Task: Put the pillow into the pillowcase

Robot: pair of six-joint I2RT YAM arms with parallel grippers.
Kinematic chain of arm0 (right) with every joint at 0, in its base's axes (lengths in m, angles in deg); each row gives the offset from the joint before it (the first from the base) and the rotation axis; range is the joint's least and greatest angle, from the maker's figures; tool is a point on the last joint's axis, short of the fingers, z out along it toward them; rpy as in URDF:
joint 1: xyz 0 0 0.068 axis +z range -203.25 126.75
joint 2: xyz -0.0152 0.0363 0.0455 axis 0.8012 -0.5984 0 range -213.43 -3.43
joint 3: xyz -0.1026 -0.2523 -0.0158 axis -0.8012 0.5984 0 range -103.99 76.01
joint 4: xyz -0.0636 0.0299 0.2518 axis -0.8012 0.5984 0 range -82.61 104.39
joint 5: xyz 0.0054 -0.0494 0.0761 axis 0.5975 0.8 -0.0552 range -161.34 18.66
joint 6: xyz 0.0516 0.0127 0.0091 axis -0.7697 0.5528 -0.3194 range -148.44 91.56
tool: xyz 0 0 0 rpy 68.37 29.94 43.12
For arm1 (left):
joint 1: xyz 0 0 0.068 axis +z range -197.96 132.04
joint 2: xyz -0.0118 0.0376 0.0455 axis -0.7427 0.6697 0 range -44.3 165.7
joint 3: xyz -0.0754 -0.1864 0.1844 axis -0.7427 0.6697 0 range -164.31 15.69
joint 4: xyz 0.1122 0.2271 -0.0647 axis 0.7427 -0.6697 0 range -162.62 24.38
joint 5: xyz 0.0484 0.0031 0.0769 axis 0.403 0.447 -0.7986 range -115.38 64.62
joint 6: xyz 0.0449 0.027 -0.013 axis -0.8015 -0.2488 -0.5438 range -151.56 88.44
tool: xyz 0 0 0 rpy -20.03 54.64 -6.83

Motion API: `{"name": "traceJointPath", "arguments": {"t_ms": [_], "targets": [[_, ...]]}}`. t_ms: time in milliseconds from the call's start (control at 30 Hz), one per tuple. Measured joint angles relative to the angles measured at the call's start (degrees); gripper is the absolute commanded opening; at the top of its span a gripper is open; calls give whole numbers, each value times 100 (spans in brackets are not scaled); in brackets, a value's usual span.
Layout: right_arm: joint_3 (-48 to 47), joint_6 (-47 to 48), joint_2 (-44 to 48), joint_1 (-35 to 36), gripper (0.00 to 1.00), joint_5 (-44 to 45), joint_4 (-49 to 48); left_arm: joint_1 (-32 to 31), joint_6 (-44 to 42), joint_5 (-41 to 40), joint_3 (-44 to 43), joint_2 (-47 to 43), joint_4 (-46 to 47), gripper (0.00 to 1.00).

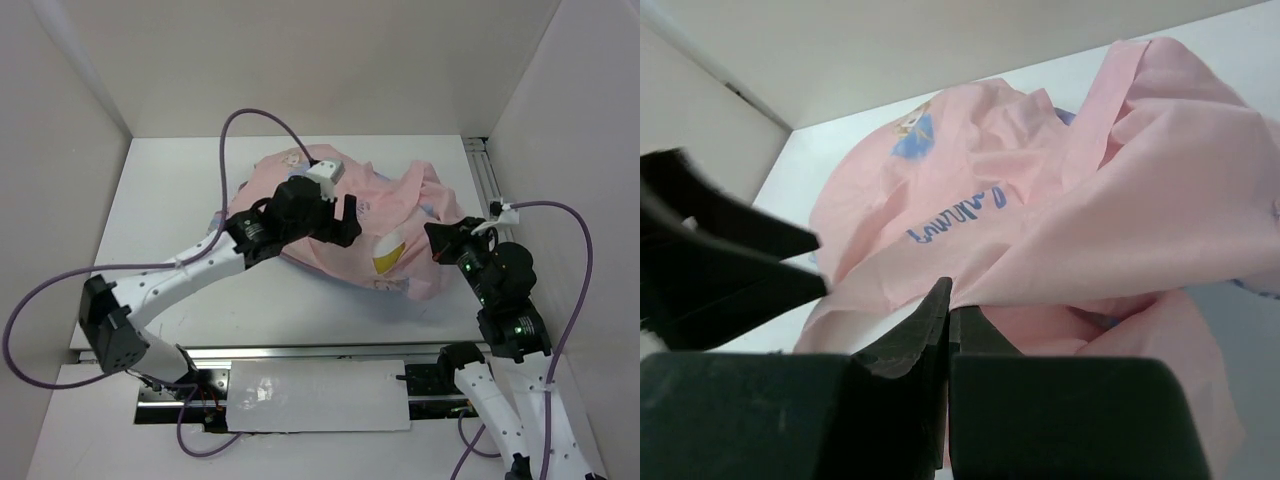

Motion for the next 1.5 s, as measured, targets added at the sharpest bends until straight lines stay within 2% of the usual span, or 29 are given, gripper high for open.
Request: {"name": "traceJointPath", "arguments": {"t_ms": [200,300,400,600,667,800,900,1067,1200,1267,1300,1333,1467,1500], "targets": [[79,17,-140,0,0,-26,-63,-247,-22,-404,1196,-986,398,90],[90,20,-275,0,0,-94,-96,-286,-39,-208,1731,-964,723,86],[101,20,-365,0,0,-201,-94,-361,-70,-11,1838,-509,1047,83],[372,-81,-461,-9,0,-455,-136,-428,-120,328,1161,872,1530,83],[420,-133,-505,-15,0,-555,-131,-424,-85,435,778,1408,1628,78],[393,-160,-695,-52,0,-671,-44,-267,358,782,-588,2933,1467,67],[260,-164,-837,-83,0,-695,195,9,811,1296,-1513,3930,1322,66],[-229,-179,-898,-87,0,-542,774,442,1316,1915,-1532,3954,1331,67],[-490,-227,-1185,-79,1,-173,1147,669,1410,1891,-855,3449,1499,71],[-540,-267,-1517,-74,14,-9,1351,741,1386,1746,-614,3213,1491,73],[-557,-289,-1705,-74,26,52,1432,769,1362,1672,-549,3128,1473,73],[-588,-313,-1939,-74,45,107,1552,793,1349,1598,-529,3077,1447,73],[-616,-413,-2761,-37,72,345,2009,782,1270,1373,-527,2964,1427,74],[-612,-431,-2815,-35,82,437,2098,765,1213,1327,-529,2951,1410,74]]}}
